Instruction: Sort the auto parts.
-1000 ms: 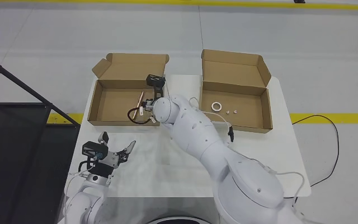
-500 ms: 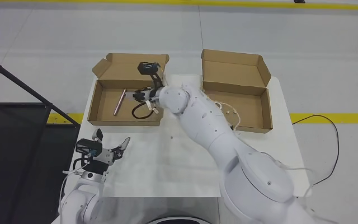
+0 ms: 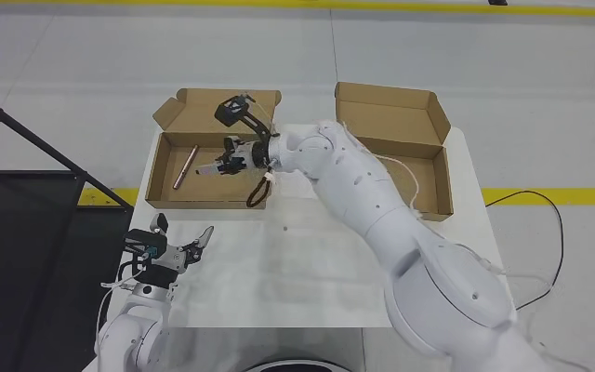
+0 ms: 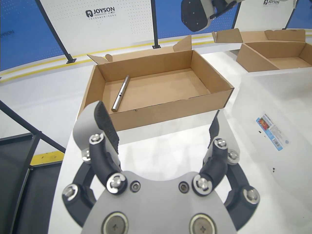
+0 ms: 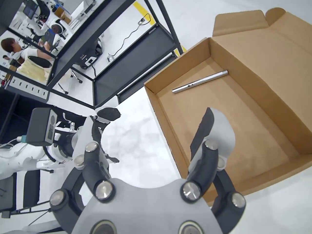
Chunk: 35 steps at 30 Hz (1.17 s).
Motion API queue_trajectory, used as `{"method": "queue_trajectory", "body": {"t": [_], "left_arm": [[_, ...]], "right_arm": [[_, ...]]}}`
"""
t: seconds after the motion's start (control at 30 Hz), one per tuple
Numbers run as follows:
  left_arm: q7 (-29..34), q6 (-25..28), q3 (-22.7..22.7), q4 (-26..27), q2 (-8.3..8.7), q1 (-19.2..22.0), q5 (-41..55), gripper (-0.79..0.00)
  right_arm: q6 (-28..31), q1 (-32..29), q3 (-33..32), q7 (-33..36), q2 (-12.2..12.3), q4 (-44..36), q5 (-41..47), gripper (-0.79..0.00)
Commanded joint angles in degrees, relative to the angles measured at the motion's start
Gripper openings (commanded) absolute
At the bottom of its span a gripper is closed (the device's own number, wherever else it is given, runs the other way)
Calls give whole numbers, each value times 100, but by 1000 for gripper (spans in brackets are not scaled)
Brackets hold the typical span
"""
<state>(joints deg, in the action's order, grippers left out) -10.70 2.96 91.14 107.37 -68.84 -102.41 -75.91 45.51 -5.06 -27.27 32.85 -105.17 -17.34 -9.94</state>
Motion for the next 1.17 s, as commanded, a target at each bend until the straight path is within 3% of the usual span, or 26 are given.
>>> {"method": "queue_trajectory", "body": {"t": [0.0,0.27,0.47,0.57,0.7,0.83,0.97,1.13], "left_arm": [[0,0,0,0,0,0,0,0],[0,0,0,0,0,0,0,0],[0,0,0,0,0,0,0,0],[0,0,0,0,0,0,0,0],[0,0,0,0,0,0,0,0],[0,0,0,0,0,0,0,0],[0,0,0,0,0,0,0,0],[0,0,0,0,0,0,0,0]], "right_arm": [[296,-51,-72,-38,117,-131,-55,-22],[882,-473,-420,-191,674,-992,-434,0],[323,-1202,-972,-232,1299,-2466,-1045,0],[-271,-1902,-1508,-29,1712,-3806,-1487,0],[-1269,-3307,-2508,695,2256,-6194,-2129,0],[-2074,-4635,-3407,1431,2595,-8153,-2640,0],[-2449,-5633,-4108,1700,2788,-9340,-3091,0],[-2691,-6636,-4810,1690,2947,-10192,-3780,0]]}}
